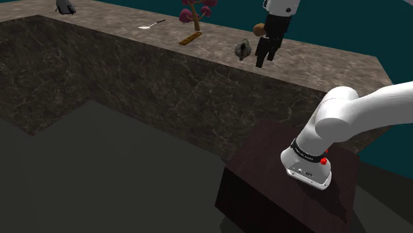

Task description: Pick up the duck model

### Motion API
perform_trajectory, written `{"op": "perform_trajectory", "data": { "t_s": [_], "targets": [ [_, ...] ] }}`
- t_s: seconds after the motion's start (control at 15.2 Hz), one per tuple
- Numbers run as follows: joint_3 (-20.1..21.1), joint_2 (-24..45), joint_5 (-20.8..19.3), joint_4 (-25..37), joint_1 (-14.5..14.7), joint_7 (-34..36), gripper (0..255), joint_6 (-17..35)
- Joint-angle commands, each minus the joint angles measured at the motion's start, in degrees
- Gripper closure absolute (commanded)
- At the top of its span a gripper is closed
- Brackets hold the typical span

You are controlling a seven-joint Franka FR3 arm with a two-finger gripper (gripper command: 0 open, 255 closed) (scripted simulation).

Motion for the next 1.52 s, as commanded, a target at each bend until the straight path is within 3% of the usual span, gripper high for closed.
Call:
{"op": "perform_trajectory", "data": {
  "t_s": [0.0,0.73,1.45],
  "targets": [
    [0.0,0.0,0.0,0.0,0.0,0.0,0,0.0],
    [-3.0,20.3,-1.0,10.6,-7.1,10.0,0,12.3],
    [-7.9,38.1,-0.4,24.9,-13.0,19.1,0,18.5]
  ]
}}
